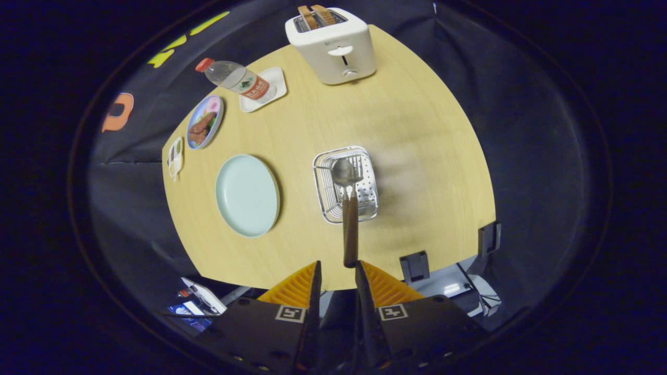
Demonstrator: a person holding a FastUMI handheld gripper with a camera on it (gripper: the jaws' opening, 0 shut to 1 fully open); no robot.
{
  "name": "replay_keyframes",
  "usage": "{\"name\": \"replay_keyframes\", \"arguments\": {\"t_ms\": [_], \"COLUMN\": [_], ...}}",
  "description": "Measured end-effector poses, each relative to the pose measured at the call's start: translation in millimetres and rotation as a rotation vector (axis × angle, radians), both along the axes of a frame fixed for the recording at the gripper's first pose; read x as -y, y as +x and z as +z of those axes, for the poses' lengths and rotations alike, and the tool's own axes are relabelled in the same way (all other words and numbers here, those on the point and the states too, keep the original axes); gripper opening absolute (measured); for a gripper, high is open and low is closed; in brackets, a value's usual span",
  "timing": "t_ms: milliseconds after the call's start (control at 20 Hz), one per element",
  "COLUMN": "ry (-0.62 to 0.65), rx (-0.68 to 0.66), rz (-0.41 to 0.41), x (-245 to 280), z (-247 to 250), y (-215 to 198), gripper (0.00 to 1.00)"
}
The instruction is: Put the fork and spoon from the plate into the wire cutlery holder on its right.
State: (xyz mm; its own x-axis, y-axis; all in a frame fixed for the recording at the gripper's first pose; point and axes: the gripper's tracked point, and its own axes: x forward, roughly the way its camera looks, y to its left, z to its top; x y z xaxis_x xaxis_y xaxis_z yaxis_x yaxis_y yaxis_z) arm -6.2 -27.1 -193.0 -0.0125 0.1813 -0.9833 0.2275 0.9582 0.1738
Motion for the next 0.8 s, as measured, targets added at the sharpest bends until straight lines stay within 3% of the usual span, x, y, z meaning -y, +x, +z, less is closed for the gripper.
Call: {"name": "replay_keyframes", "arguments": {"t_ms": [50,250,400,800], "ry": [-0.005,-0.052,-0.084,-0.146], "rx": [0.026,0.204,0.369,0.904], "rz": [0.018,0.067,0.088,0.207], "x": [-1.3,-2.5,-5.8,-31.9], "z": [3.6,24.2,46.8,124.1], "y": [3.2,33.1,61.7,102.8], "gripper": [0.37,0.76,0.87,0.87]}}
